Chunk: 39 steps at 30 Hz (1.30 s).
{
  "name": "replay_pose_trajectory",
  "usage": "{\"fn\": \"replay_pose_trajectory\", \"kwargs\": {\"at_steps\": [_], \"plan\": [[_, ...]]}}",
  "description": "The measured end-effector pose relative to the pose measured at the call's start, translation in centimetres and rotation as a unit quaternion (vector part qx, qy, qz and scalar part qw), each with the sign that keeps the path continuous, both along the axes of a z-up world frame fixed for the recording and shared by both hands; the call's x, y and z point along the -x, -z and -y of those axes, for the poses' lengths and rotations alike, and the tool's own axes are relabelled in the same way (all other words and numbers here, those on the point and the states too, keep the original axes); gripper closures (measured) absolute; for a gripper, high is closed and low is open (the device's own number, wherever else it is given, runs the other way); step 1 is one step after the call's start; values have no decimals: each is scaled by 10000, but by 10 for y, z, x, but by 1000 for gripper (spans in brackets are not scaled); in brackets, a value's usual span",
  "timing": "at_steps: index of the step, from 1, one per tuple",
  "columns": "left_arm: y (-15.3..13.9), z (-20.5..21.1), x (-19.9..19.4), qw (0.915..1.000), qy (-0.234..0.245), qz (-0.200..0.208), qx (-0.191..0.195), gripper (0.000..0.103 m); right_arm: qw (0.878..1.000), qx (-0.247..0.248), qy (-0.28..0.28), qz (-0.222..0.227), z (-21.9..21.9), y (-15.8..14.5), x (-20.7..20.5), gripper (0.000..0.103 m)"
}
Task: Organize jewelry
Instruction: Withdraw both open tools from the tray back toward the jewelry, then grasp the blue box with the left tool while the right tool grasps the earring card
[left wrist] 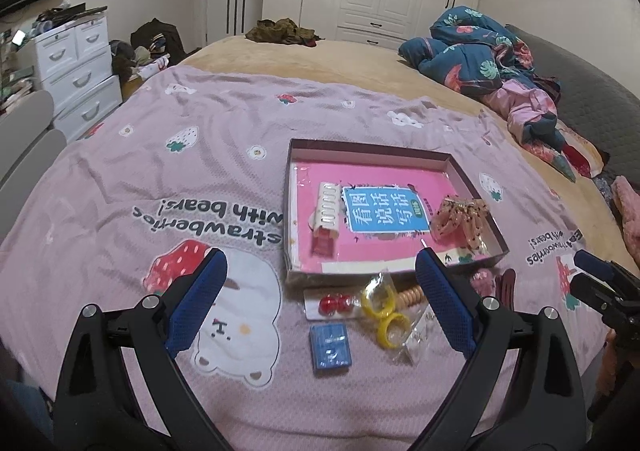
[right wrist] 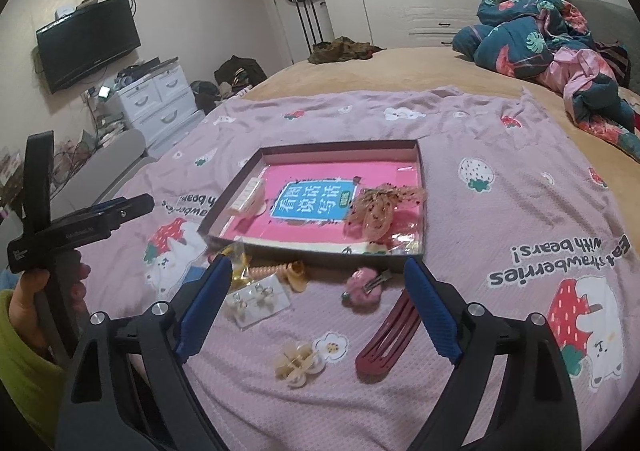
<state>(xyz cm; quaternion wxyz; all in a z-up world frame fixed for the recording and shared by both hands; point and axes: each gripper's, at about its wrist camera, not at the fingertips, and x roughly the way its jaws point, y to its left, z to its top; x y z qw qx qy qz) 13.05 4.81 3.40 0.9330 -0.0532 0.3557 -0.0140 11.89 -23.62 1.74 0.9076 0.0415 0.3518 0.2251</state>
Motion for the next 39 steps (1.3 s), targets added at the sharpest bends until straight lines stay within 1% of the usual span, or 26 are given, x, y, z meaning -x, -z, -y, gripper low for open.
{"fn": "replay_pose_trajectory", "kwargs": {"at_steps": [12, 23, 29, 32, 39], "plan": [[14, -9, 28, 9999, -99, -109, -81, 15, 9997, 141, -180, -57, -17, 18, 11, 16], [34, -25, 45, 9992, -275, -299, -44, 15, 9977, 369, -548, -180, -50, 39, 11, 16], [47, -27, 45, 9986, -285, -435, -22, 15, 9944, 552, -825, -353, -69, 60, 2, 16], [54, -26, 43, 9983, -241, -525, 7, 15, 9921, 652, -972, -453, -79, 72, -3, 16], [74, -14, 32, 9970, -62, -775, 48, 15, 9873, 875, -1214, -536, -98, 92, -14, 15]]}}
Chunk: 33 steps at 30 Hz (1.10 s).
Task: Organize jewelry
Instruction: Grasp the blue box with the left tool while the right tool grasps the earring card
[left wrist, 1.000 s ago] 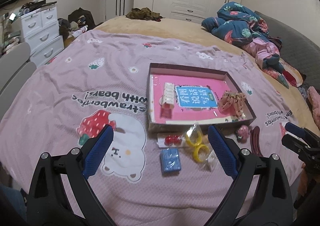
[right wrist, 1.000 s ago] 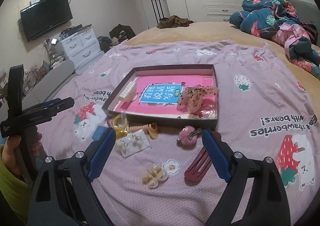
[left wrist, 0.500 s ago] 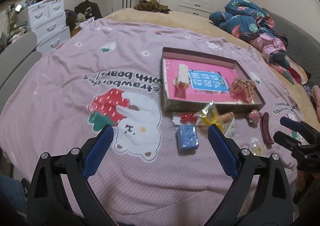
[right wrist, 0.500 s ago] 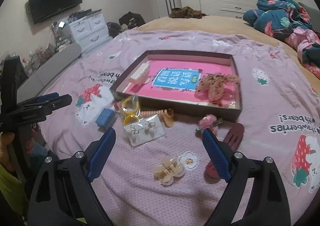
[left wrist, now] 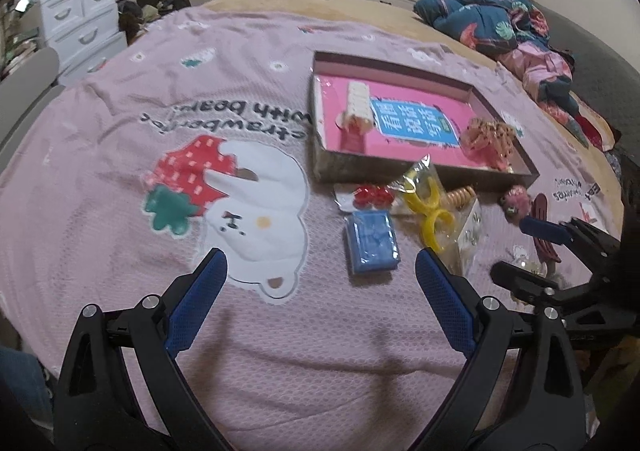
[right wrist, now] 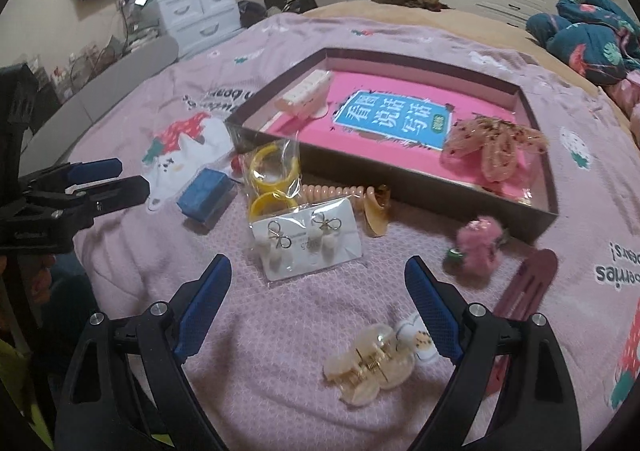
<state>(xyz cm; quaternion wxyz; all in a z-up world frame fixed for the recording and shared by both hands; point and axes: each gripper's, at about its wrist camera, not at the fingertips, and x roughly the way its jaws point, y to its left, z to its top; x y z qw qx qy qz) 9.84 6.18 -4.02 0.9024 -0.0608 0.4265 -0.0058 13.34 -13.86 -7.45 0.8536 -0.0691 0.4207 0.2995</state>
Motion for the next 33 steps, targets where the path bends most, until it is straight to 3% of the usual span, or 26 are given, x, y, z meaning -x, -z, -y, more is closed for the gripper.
{"fn": "replay_pose_trajectory", "kwargs": {"at_steps": [12, 16, 20, 25, 28, 33], "plan": [[22, 5, -16, 9991, 116, -335, 248, 28, 9993, 245, -225, -156, -18, 26, -22, 16], [27, 9, -21, 9982, 181, -440, 357, 32, 9991, 186, -367, -108, -19, 26, -23, 34], [31, 19, -28, 9977, 305, -498, 352, 33, 9990, 120, -419, -48, -15, 23, -21, 40], [37, 28, -36, 9973, 369, -569, 274, 51, 9997, -52, -243, -52, 1, 15, -20, 40], [37, 30, -38, 9973, 377, -589, 208, 76, 9998, -106, -148, 4, 12, 7, -18, 40], [30, 30, -34, 9975, 416, -503, 287, 77, 9997, -217, 44, 45, 31, -4, -14, 40]]}}
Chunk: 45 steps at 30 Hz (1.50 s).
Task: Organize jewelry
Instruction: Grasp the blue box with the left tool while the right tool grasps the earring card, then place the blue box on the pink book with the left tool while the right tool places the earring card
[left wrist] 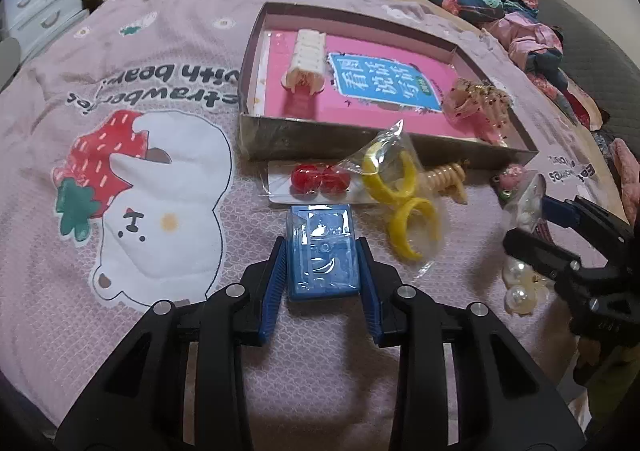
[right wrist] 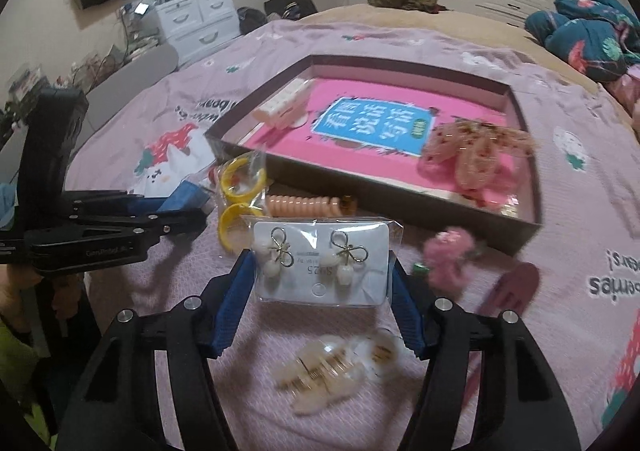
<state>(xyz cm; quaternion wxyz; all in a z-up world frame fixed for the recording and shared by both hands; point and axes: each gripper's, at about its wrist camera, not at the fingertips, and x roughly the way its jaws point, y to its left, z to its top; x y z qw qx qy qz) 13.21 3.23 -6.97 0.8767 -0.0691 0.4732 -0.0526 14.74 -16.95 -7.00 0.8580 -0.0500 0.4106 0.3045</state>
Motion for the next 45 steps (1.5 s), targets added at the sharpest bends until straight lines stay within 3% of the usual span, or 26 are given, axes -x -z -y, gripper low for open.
{"fn": "replay_pose_trajectory", "kwargs": {"at_steps": [11, 23, 45], "plan": [[-36, 2, 9, 9991, 25, 416, 90, 78, 9991, -149, 365, 134, 32, -21, 10, 40], [-67, 22, -17, 9973, 207, 696, 46, 78, 9960, -295, 778, 327, 64, -42, 5, 40], [-83, 40, -71, 9959, 124, 889, 100, 78, 9888, -421, 1243, 706, 94, -72, -37, 40]]}}
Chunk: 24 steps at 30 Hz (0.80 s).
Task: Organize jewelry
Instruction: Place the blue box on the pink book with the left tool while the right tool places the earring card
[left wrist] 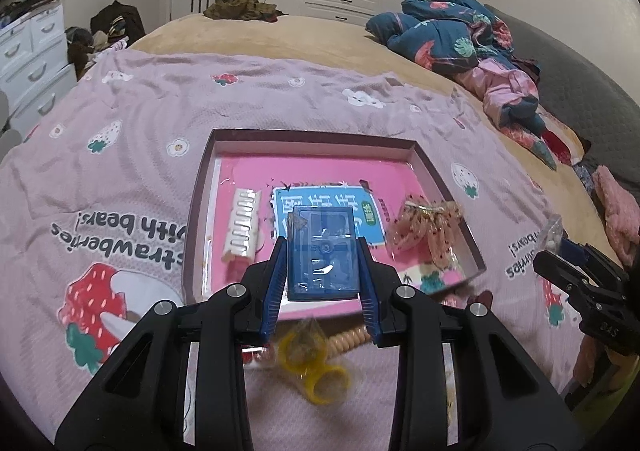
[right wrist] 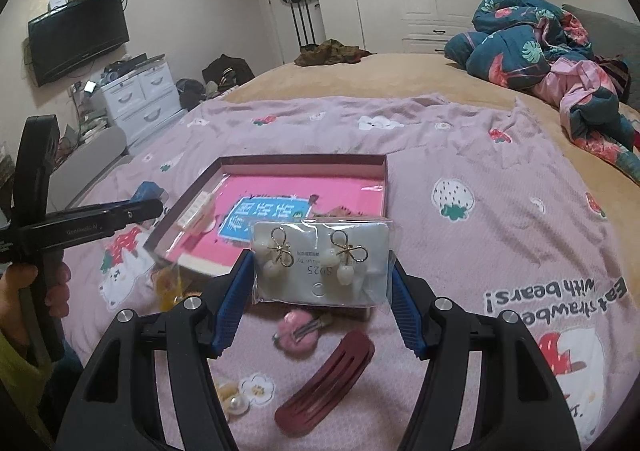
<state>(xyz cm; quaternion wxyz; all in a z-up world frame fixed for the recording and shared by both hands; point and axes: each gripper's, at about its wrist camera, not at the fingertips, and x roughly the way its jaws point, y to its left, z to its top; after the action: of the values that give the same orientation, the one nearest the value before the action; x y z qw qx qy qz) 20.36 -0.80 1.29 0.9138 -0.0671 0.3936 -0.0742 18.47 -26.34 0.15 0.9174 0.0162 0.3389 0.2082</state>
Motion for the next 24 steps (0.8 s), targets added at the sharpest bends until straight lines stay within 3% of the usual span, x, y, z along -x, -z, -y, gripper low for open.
{"fn": "replay_pose_trajectory", "kwargs": {"at_steps": [12, 16, 24], "plan": [[23, -5, -35, 9996, -171, -195, 66, 78, 10000, 48, 70, -19, -10, 1, -38, 40], [32, 0, -42, 9996, -106, -237, -143, 78, 9998, 65, 154, -121, -12, 9, -50, 40], [56, 3, -54, 9989, -11, -464, -48, 78, 9989, 187, 271, -335, -20, 32, -65, 40]]}}
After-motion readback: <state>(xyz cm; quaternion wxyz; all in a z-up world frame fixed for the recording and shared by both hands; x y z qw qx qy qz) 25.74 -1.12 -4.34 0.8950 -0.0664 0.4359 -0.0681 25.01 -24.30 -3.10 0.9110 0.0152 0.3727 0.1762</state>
